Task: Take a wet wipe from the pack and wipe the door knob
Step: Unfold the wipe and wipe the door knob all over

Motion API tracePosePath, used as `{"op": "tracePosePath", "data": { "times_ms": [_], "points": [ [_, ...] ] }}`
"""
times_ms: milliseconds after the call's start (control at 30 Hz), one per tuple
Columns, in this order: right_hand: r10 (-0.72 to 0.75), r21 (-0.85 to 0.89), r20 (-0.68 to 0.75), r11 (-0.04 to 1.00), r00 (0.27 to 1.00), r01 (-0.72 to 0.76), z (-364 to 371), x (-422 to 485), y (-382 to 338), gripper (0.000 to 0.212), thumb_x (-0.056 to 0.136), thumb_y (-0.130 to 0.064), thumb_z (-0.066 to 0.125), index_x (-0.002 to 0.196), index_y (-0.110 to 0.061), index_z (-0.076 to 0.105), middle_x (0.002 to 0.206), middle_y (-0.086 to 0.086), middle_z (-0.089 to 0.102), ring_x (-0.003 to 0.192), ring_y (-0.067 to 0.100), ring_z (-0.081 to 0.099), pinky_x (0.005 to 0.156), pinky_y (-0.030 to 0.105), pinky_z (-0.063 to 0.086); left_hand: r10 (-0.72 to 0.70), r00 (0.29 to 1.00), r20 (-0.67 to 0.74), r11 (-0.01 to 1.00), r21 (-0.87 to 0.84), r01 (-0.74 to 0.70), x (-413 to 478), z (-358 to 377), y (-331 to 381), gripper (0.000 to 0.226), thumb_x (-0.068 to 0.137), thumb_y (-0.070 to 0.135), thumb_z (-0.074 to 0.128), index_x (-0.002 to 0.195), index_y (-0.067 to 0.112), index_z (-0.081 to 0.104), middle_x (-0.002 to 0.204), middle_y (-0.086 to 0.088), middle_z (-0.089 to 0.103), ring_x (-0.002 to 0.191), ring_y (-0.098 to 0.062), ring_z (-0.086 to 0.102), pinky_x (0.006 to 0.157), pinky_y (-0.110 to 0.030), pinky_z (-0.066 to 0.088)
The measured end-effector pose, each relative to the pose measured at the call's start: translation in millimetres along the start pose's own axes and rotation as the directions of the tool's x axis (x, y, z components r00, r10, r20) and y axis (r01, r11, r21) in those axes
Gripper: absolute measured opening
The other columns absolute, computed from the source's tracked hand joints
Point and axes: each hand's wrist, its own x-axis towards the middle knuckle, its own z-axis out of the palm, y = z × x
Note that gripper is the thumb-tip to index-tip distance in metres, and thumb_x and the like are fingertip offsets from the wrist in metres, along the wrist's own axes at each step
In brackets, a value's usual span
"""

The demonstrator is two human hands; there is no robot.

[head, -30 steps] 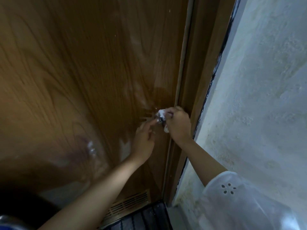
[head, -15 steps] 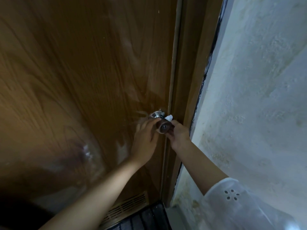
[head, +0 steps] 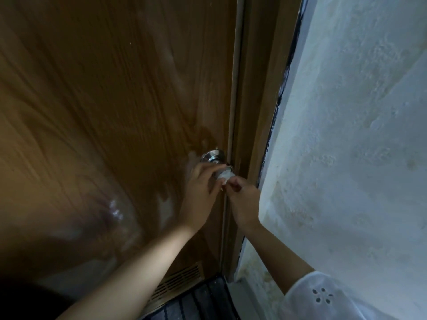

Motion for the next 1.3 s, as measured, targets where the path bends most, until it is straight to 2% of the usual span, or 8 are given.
{"op": "tracePosePath", "data": {
  "times_ms": [167, 300, 467, 633, 733, 833, 1000, 1300],
  "points": [
    [-0.002, 0.049, -0.053, 0.999, 0.999, 0.005, -6.8, 17.0, -14.4, 0.019, 0.089, -0.019, 0.059, 0.099, -0.004, 0.066, 0.098, 0.012, 0.071, 0.091, 0.025, 0.065, 0.08, 0.023, 0.048, -0.088, 0.989, -0.118, 0.987, -0.147, 0.071, -0.2, -1.7, -4.5, 0.026, 0.085, 0.011, 0.059, 0.111, 0.017, 0.058, 0.111, 0.003, 0.048, 0.099, 0.01, 0.05, 0.084, -0.005, 0.04],
    [0.012, -0.017, 0.075, 1.0, 0.997, -0.01, 1.3, 12.9, -8.9, 0.02, 0.088, -0.017, 0.06, 0.1, -0.002, 0.065, 0.099, 0.017, 0.07, 0.094, 0.028, 0.063, 0.088, 0.031, 0.049, -0.138, 0.982, -0.125, 0.978, -0.174, 0.115, -4.0, -0.6, -7.9, 0.024, 0.085, 0.011, 0.058, 0.108, 0.019, 0.058, 0.108, 0.003, 0.048, 0.096, 0.014, 0.049, 0.082, -0.002, 0.039],
    [-0.033, -0.016, -0.046, 0.999, 0.998, 0.032, -11.6, 18.4, -8.1, 0.018, 0.089, -0.016, 0.059, 0.096, -0.001, 0.067, 0.096, 0.015, 0.071, 0.087, 0.021, 0.064, 0.072, 0.001, 0.039, -0.126, 0.986, -0.107, 0.982, -0.158, 0.109, -4.9, -1.0, -11.5, 0.026, 0.084, 0.014, 0.059, 0.105, 0.029, 0.055, 0.101, 0.022, 0.044, 0.095, 0.011, 0.048, 0.08, -0.006, 0.04],
    [-0.187, -0.036, 0.074, 0.981, 0.98, 0.19, -6.1, 16.5, -23.3, 0.025, 0.089, -0.016, 0.059, 0.106, 0.0, 0.065, 0.106, 0.017, 0.069, 0.1, 0.028, 0.062, 0.095, 0.033, 0.048, -0.018, 0.99, -0.142, 0.999, 0.031, 0.023, -4.6, -0.5, -6.6, 0.03, 0.09, 0.027, 0.051, 0.12, 0.028, 0.047, 0.114, 0.01, 0.05, 0.106, -0.002, 0.042, 0.086, -0.017, 0.037],
    [-0.289, -0.159, 0.011, 0.945, 0.957, 0.287, -7.1, 13.6, -21.7, 0.028, 0.086, -0.017, 0.062, 0.109, -0.001, 0.065, 0.108, 0.017, 0.069, 0.1, 0.029, 0.063, 0.094, 0.027, 0.044, 0.091, 0.993, -0.078, 0.97, 0.231, -0.071, -6.0, -0.4, -4.3, 0.034, 0.091, 0.025, 0.045, 0.125, 0.027, 0.046, 0.123, 0.003, 0.056, 0.109, -0.01, 0.045, 0.086, -0.023, 0.032],
    [-0.27, -0.244, -0.012, 0.935, 0.963, 0.259, -8.9, 17.5, -19.7, 0.029, 0.088, -0.021, 0.06, 0.108, -0.002, 0.066, 0.108, 0.015, 0.07, 0.098, 0.028, 0.064, 0.09, 0.024, 0.044, 0.048, 0.999, -0.005, 0.949, 0.312, -0.044, -7.7, -1.4, -4.7, 0.041, 0.091, 0.018, 0.047, 0.131, 0.029, 0.044, 0.131, 0.003, 0.054, 0.113, -0.015, 0.047, 0.086, -0.026, 0.029],
    [-0.148, -0.105, -0.053, 0.984, 0.988, 0.141, -11.1, 23.4, -19.6, 0.027, 0.091, -0.019, 0.055, 0.113, -0.005, 0.064, 0.11, 0.014, 0.068, 0.098, 0.025, 0.062, 0.09, 0.028, 0.049, 0.099, 0.988, 0.119, 0.899, 0.415, -0.14, 9.2, -9.2, 4.0, 0.043, 0.09, 0.018, 0.045, 0.132, 0.026, 0.045, 0.133, 0.0, 0.053, 0.124, -0.021, 0.043, 0.095, -0.037, 0.032],
    [0.03, -0.028, -0.017, 0.999, 0.999, -0.031, -3.5, 18.4, 0.1, 0.022, 0.093, -0.001, 0.045, 0.102, 0.006, 0.064, 0.099, 0.023, 0.069, 0.09, 0.033, 0.063, 0.064, 0.009, 0.033, 0.154, 0.913, 0.379, 0.706, 0.604, -0.369, 41.2, 5.9, 14.1, 0.039, 0.096, 0.036, 0.024, 0.121, 0.029, 0.054, 0.127, 0.006, 0.057, 0.125, -0.018, 0.037, 0.09, -0.036, 0.018]
  ]
}}
